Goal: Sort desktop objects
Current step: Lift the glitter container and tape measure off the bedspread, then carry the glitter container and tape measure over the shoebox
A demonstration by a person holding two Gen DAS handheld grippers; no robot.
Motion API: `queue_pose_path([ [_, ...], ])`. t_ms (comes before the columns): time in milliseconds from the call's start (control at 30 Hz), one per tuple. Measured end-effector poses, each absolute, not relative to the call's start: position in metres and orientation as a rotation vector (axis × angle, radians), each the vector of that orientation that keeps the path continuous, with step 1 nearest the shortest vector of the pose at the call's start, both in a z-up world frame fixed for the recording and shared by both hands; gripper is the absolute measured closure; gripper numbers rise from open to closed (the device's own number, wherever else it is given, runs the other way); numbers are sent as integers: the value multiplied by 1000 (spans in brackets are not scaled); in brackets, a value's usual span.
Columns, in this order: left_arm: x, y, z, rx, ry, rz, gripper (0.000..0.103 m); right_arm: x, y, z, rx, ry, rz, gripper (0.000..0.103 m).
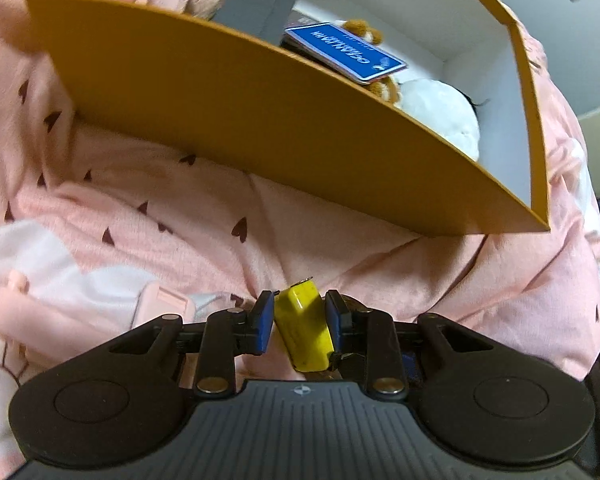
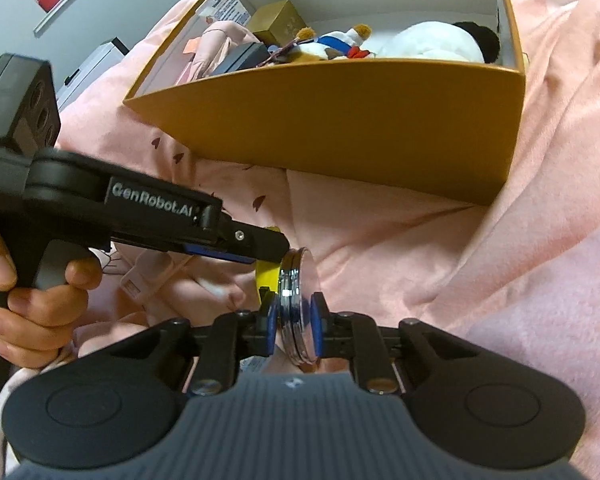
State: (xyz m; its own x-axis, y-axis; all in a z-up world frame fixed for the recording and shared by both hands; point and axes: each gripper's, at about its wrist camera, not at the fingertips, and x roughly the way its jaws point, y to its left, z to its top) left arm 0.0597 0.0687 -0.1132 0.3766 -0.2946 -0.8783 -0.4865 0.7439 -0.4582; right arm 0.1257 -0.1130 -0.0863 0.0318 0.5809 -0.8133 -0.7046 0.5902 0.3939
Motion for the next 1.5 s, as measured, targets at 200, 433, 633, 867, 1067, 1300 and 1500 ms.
queue_pose_path([
  [200,58,71,-116,-838,1197,194,72,114,-105,-83,-200,1142,1033,84],
  [433,61,62,-117,-797,1193,212,72,117,-107,-85,-176,1164,1008,84],
  [633,58,55,-111,-729,1192,218,75,127,-115,-92,-104,1223,906,85],
  [867,67,35,-114,-562,1243,160,73,126,-111,-92,-113,1222,912,85],
  [1067,62,39,-112,-587,1208,142,77,126,-113,-91,-109,1212,900,89],
  [1300,52,43,-95,-546,1148,86,81,130,-125,-82,-17,1177,895,89],
  [1500,50,45,-73,-527,1093,47,81,129,-126,-68,7,1131,875,89],
])
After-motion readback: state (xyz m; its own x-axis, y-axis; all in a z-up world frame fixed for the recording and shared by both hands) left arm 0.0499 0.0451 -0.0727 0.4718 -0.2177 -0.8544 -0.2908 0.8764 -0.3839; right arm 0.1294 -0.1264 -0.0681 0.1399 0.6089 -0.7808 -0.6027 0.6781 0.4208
